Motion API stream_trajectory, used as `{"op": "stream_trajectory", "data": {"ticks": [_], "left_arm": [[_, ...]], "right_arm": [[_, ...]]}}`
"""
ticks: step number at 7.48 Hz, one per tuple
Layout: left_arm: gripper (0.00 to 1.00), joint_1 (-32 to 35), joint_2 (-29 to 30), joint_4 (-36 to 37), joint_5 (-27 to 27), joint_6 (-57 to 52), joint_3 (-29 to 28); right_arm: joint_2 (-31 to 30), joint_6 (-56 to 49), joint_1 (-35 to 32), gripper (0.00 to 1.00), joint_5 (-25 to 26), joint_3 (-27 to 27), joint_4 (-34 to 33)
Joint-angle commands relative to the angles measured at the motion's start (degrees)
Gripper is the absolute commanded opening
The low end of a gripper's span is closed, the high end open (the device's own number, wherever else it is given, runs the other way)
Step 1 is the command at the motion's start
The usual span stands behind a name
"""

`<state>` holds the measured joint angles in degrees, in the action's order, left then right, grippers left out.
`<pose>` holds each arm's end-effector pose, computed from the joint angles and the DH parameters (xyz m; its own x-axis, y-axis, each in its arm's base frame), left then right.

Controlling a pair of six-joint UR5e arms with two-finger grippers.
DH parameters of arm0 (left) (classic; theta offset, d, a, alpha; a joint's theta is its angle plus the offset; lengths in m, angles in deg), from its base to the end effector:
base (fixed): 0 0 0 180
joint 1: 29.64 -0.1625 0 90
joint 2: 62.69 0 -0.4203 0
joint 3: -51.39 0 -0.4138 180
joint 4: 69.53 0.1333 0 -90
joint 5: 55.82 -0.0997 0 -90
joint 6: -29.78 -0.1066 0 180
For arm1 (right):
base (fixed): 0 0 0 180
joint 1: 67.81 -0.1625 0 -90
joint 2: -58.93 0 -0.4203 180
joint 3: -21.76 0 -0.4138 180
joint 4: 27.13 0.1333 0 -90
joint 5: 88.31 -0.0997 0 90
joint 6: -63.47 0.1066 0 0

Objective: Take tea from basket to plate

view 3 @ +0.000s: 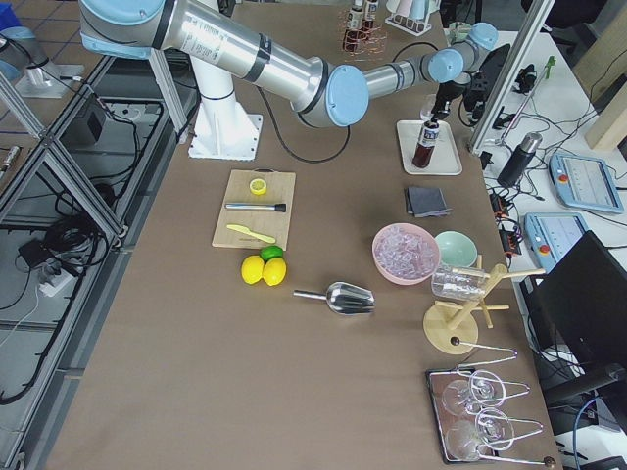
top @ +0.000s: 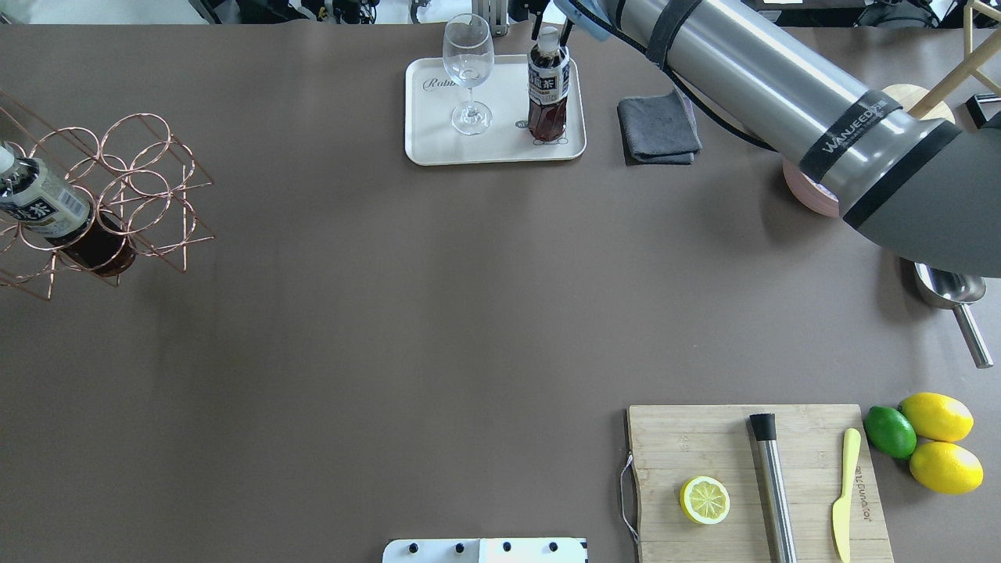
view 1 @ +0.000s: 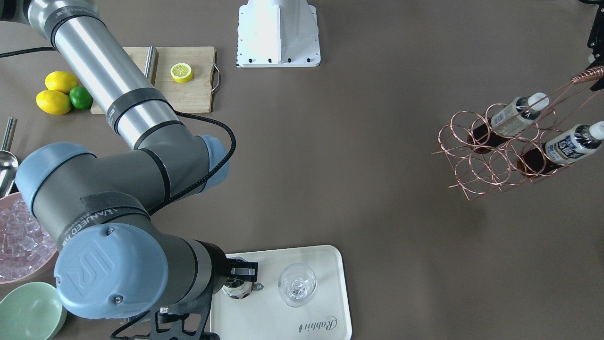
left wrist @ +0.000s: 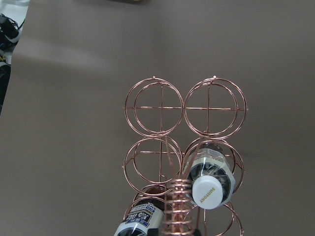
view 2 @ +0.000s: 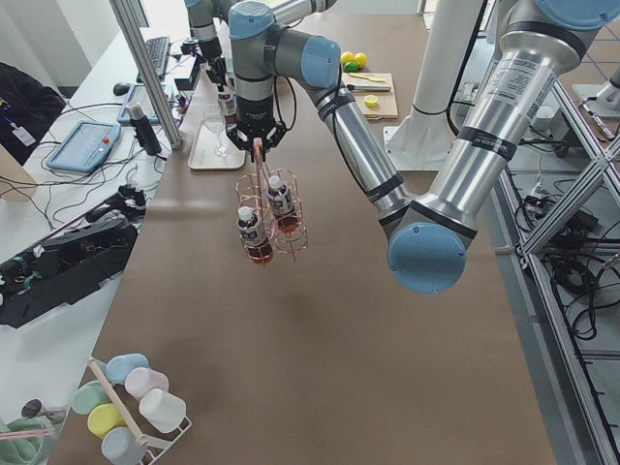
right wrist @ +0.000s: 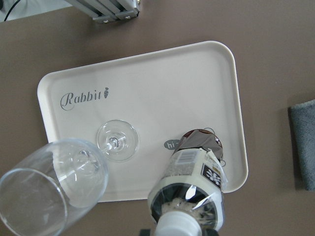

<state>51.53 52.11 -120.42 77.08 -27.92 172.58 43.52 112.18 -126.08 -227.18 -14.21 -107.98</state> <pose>0.0207 -0.5289 0.2468 0.2464 0.9637 -0.1026 -0.6647 0.2451 0.7058 -0.4356 -0.8052 0.1404 0.5828 0.1173 0.8041 0.0286 0.9860 -0.1645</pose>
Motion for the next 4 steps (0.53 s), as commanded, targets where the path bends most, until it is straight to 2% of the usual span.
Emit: {"op": "stream_trajectory", "data": {"ticks": [1,2,3,4], "left_arm": [[0.00,0.74,2.09,-0.61,-0.45,-2.60,-4.45],[0.00,0.31,4.36,-2.70,-0.45,-3.47,-8.30],[0.00,-0.83,6.48,-8.03,-0.45,-4.78,-13.73],[0.00,-1.88,9.80,-9.91,-0.36,-4.79,-17.53]], "right_arm": [[0.21,-2.28,-1.14,1.00,-0.61,-1.11,-0.62],[-0.22,-2.82,-1.67,1.00,-1.22,-4.77,-4.54],[-2.84,-4.57,-1.85,1.00,-0.97,-12.55,-10.75],[-9.65,-7.89,-2.72,1.00,-0.70,-23.68,-16.39]]}}
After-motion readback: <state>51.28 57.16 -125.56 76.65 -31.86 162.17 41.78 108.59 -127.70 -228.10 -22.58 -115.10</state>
